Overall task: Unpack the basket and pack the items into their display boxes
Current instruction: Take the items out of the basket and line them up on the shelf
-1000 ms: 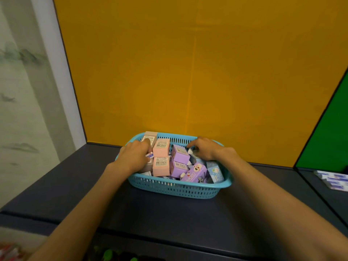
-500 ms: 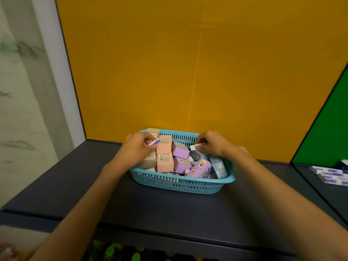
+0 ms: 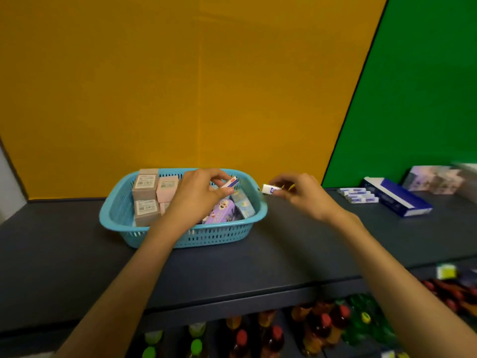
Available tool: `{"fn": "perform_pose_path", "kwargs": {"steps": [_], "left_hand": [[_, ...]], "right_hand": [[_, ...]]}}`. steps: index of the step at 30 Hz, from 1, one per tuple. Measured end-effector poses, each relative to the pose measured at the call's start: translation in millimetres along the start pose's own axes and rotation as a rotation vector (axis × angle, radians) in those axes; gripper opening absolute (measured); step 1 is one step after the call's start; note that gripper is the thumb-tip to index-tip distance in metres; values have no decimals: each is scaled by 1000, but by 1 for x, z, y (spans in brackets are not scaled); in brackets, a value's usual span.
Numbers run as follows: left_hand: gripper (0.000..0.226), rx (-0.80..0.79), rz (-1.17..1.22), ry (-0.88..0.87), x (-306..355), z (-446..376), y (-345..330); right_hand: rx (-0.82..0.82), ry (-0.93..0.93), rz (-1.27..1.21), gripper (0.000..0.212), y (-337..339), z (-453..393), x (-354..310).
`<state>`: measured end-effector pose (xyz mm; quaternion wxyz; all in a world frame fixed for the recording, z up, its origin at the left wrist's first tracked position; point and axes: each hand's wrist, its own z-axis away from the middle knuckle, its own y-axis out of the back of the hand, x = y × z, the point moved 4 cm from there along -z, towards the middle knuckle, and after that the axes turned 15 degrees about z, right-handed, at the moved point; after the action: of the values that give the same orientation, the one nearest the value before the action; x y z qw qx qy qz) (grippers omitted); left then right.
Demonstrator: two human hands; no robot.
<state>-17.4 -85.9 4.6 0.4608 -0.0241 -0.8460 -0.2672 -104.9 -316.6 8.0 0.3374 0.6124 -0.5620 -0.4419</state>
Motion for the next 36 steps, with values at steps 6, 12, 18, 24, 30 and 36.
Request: {"fn": "perform_pose_path", "kwargs": {"steps": [6, 12, 18, 24, 30, 36], "left_hand": [[18, -179, 52, -60, 29, -5, -83], [14, -328, 49, -134, 56, 0, -163], [16, -371, -73, -124, 87, 13, -244], [17, -342, -110, -59, 120, 22, -324], [12, -309, -230, 50, 132, 16, -378], [17, -267, -356, 80, 135, 3, -403]], "right_hand": [[26, -149, 100, 13, 27, 68, 67], [9, -256, 83, 12, 44, 129, 128], [2, -305, 31, 12, 63, 188, 195], [-51, -311, 4, 11, 79, 245, 275], [-83, -254, -31, 12, 86, 263, 330], [-96, -151, -5, 15, 75, 241, 355]]}}
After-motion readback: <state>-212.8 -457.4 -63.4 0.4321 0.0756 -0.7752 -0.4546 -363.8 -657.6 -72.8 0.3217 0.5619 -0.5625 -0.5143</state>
